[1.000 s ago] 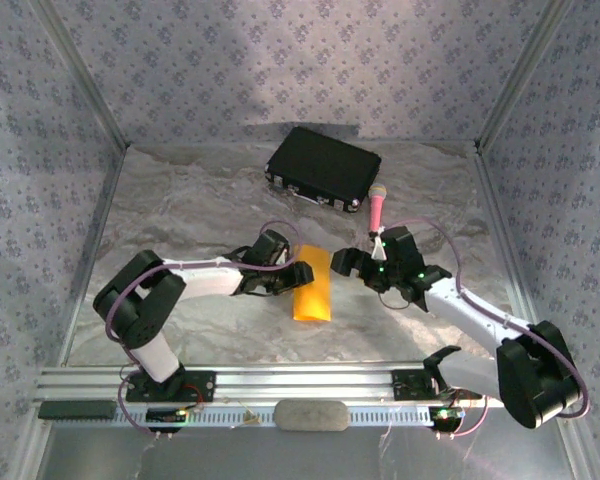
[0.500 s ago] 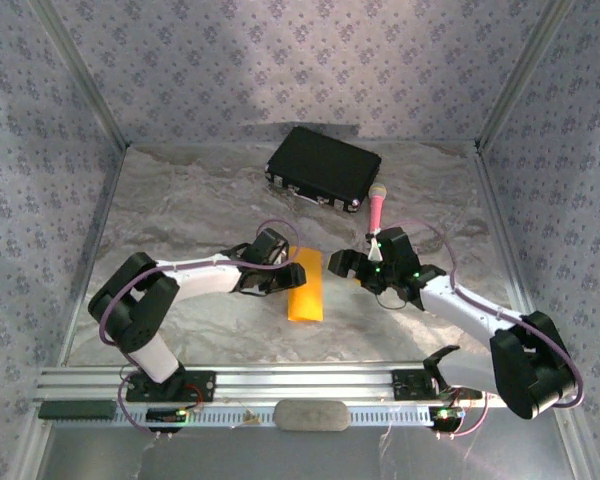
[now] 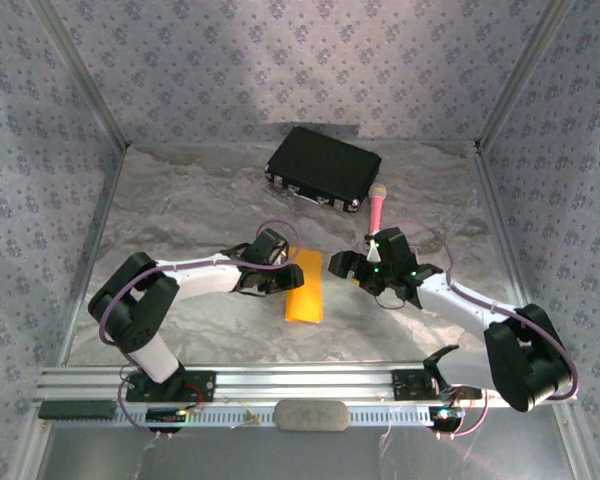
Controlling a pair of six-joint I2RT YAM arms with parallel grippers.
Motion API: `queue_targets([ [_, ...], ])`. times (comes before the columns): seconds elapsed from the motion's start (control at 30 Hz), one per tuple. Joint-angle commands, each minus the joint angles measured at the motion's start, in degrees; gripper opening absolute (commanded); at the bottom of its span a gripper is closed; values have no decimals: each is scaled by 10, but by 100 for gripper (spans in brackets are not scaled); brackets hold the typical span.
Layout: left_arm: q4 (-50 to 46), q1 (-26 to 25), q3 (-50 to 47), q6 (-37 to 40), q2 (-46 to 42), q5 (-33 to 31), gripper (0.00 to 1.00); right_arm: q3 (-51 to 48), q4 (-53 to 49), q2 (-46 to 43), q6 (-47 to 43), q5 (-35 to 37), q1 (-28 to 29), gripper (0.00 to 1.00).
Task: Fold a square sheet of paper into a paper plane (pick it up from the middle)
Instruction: First fold the square sheet of paper in half at the center of the table.
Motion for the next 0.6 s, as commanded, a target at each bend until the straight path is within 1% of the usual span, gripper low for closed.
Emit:
queue_targets([
  [0.0, -14, 1, 9, 1, -6, -12, 48, 1, 7, 10, 11, -2, 6, 88],
  [0.37, -28, 1, 14, -5, -5, -22, 47, 3, 18, 27, 17, -3, 12, 79],
  [0.53, -31, 1, 11, -5, -3, -28, 46, -3, 38, 28, 23, -5, 11, 72],
  [0.57, -32, 1, 12, -5, -3, -28, 46, -3, 44, 30, 25, -10, 11, 69],
])
